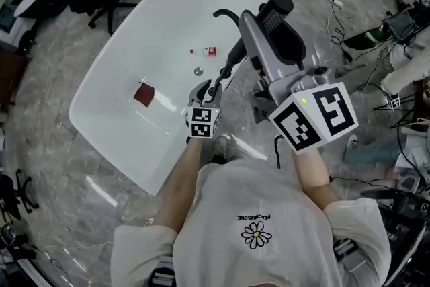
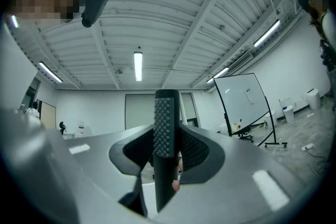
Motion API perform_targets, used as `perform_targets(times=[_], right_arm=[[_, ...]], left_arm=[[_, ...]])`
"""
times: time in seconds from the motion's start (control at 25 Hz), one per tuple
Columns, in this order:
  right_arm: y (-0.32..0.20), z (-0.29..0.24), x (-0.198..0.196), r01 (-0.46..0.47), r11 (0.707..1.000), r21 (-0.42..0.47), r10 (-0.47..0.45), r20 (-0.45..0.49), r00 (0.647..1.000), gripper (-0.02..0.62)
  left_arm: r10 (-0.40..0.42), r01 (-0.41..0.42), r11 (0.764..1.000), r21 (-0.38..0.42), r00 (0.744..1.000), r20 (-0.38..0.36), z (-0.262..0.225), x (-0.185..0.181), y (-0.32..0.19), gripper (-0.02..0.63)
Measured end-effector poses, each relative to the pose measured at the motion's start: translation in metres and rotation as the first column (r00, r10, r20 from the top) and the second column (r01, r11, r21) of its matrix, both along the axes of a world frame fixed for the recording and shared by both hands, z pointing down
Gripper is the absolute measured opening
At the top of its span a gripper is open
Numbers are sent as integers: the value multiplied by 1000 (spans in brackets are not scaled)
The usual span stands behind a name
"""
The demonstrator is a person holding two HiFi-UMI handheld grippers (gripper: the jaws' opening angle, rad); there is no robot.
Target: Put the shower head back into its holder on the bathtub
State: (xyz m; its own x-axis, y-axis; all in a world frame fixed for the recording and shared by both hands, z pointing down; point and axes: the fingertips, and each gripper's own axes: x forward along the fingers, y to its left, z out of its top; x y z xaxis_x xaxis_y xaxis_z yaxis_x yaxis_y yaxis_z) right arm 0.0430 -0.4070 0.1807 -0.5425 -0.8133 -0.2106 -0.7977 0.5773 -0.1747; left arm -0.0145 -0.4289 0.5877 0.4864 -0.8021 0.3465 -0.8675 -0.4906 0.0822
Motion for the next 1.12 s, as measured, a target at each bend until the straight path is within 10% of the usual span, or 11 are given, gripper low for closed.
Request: perform_targets(times=[0.64,1.12], right_arm=[[-61,166,-57,61,964,-260,-88,-95,992,137],[-97,320,-78,28,888,-459,-138,-208,968,137]], left_arm=[[-288,284,956,-68,956,-59,28,-96,32,111],[-329,328,944,-29,943,-46,22,-129,25,94]])
